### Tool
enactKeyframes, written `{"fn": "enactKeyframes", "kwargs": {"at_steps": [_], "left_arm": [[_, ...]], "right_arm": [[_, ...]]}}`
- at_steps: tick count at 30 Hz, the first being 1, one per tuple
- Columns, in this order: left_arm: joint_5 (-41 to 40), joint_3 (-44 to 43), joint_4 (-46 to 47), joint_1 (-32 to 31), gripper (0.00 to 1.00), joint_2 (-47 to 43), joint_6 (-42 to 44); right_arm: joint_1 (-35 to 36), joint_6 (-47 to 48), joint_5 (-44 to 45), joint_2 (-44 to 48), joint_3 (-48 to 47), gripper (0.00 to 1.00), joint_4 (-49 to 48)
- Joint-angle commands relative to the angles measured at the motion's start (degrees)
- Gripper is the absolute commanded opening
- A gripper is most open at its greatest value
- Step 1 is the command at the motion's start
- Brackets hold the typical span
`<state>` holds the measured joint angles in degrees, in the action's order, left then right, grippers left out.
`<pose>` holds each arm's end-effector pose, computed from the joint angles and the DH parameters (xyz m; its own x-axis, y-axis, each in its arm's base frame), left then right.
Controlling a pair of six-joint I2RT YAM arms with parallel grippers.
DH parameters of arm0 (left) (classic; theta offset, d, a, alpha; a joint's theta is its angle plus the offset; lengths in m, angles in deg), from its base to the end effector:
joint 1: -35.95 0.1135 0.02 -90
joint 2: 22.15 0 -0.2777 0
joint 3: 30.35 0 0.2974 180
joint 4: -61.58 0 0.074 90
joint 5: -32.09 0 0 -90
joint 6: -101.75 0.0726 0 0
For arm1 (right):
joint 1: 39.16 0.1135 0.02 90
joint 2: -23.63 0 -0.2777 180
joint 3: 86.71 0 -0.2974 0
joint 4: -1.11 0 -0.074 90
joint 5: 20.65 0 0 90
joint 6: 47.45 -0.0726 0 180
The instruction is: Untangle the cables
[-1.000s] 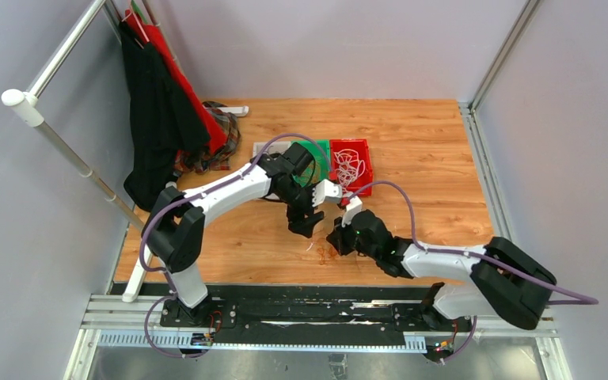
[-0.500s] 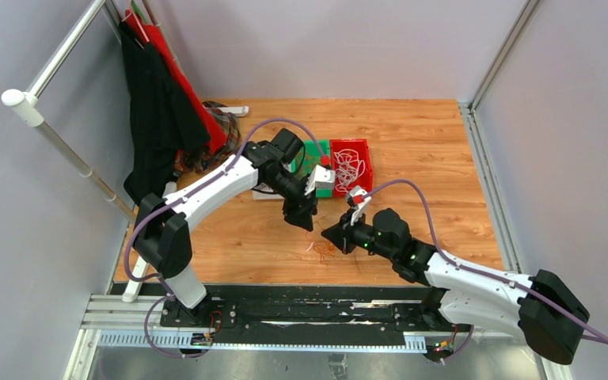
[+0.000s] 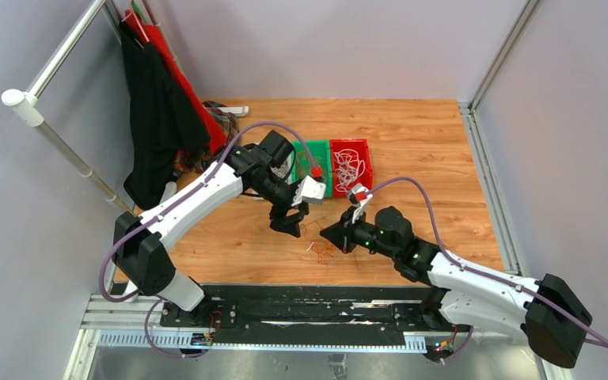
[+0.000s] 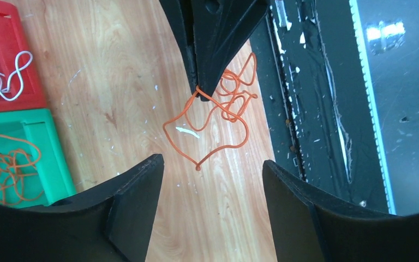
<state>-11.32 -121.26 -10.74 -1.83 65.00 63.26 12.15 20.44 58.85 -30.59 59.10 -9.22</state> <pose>0.2429 -0.2550 0.2950 0.0359 0.6527 -0.7568 0.9685 -0.2095 -0.1347 0.1649 0.2271 0.2124 -0.4287 0.0567 -0.9017 -0.7754 0.4890 0.3995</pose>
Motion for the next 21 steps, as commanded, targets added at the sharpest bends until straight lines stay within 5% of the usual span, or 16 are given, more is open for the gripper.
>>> {"fn": "enactKeyframes", "kwargs": {"at_steps": [1, 8, 17, 21], "left_arm": [[-4.8, 0.2, -0.8, -2.2, 0.72, -0.6, 4.2], [-6.3, 1.3, 1.4, -2.9, 0.63, -0.4, 3.5], [-3.4, -0.4, 1.4, -3.1, 0.03, -0.7, -1.4], [-0.6, -3.3, 1.4, -3.0, 0.01, -1.3, -8.3]], "right_arm": [[-0.7, -3.0, -2.3, -0.9, -3.2, 0.01, -2.0], [-1.0, -5.0, -2.3, -1.2, -4.1, 0.01, -2.5], [-2.4, -8.4, -2.1, -2.9, -3.3, 0.01, -6.8], [-2.4, -8.2, 0.7, -4.6, -4.1, 0.06, -6.8]]}}
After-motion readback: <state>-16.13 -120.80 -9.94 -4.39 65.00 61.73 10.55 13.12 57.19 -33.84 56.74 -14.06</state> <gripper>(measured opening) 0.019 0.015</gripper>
